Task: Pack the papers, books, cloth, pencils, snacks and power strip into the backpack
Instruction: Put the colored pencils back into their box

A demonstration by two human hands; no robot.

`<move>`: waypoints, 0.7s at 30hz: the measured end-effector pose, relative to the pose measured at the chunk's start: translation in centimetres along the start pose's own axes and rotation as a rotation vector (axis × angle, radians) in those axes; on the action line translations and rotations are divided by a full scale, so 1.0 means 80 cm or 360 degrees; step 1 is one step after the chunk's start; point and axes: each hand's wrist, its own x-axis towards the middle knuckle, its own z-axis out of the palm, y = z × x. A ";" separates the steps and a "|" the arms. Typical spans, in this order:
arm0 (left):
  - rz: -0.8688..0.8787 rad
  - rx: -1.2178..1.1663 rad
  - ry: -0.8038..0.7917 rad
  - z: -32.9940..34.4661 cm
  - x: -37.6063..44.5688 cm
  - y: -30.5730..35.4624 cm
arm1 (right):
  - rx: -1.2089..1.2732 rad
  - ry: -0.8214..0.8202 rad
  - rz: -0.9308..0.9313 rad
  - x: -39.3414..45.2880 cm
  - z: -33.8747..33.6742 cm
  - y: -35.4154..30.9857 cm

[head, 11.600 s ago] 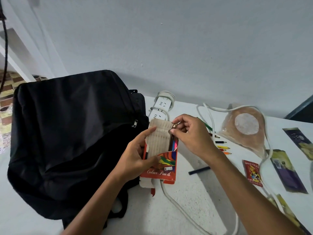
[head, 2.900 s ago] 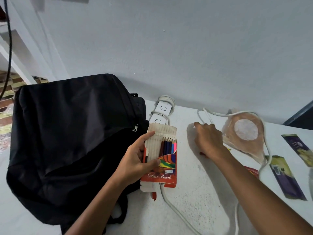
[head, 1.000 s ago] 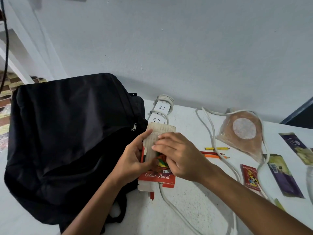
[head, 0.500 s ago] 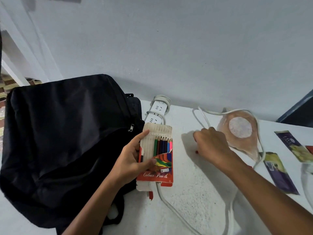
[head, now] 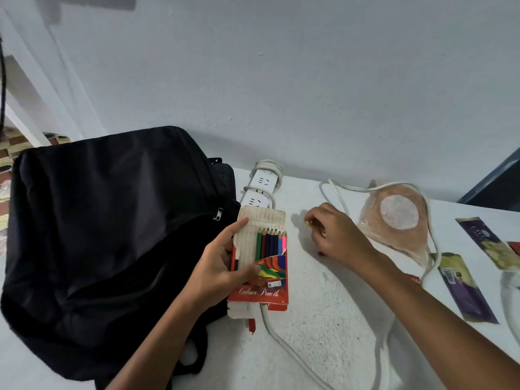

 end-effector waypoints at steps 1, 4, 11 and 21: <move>0.0001 0.0003 -0.0003 0.000 0.000 0.000 | 0.0195 0.0083 -0.0040 0.002 0.001 -0.006; 0.0011 0.0019 0.0005 0.000 0.000 -0.001 | 0.0591 0.0207 -0.0195 0.004 -0.003 -0.033; 0.0077 0.0008 0.0037 -0.002 0.003 -0.006 | 0.0122 0.0083 -0.0861 0.006 0.008 -0.084; 0.0094 -0.0021 -0.0032 -0.006 0.004 -0.006 | -0.0006 -0.0052 -0.1021 0.011 0.016 -0.090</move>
